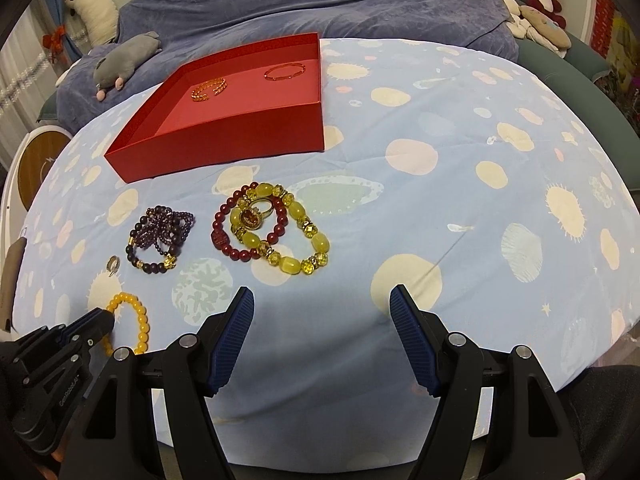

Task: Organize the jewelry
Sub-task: 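Grasp the yellow amber bead bracelet with the left tool while the right tool grasps the yellow-and-red beaded bracelet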

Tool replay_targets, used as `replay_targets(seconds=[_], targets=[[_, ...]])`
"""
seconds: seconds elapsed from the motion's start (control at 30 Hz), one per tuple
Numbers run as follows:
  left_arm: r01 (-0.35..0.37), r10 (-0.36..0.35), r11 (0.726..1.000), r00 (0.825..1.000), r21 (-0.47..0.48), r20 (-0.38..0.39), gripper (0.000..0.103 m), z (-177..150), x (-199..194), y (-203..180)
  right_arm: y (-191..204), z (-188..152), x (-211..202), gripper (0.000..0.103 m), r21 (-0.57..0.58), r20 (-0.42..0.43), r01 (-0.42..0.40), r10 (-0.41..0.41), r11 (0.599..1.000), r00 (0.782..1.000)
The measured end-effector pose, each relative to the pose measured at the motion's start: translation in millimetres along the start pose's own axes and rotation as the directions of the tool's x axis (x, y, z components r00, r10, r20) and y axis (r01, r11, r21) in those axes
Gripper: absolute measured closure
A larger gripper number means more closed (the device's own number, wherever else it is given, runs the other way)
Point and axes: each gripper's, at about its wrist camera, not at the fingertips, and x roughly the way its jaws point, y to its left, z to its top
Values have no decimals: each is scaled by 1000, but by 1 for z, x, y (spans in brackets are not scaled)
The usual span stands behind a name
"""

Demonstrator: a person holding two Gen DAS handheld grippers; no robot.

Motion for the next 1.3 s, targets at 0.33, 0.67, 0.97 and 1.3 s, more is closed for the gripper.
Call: replay_targets(seconds=[0.33,0.67,0.97,1.3], targets=[[7,-7,1000,1000,-8,0,95,1,0,2,0,17,14,45,11,8,2,-2,1000,1000],[7,-7,1000,1000,-4,7,95,1,1,1,-1,31,39,63,11,-26,7,-7,1000,1000],[14,-13,1000,1000,-12,4,95,2,1,2,-2,28,37,89,-16,-24,0,0,1000,1000],[33,-34,999,999,-36,-24,96,3,-1,7,0,20,8,94,6,2,-53,53,999,999]])
